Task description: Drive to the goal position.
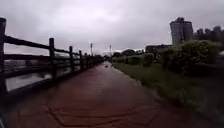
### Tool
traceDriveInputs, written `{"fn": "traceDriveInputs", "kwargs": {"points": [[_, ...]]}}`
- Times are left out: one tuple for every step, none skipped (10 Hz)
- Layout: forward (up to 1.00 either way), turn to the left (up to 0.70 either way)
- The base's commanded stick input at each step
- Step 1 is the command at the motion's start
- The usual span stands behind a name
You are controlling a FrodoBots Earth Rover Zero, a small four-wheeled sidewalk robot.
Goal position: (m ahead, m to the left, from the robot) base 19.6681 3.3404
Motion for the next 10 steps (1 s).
{"fn": "traceDriveInputs", "kwargs": {"points": [[1.0, 0.0], [1.0, 0.0], [1.0, 0.0], [1.0, 0.0], [1.0, 0.0], [1.0, 0.0], [1.0, 0.0], [1.0, 0.0], [1.0, 0.0], [1.0, 0.0]]}}
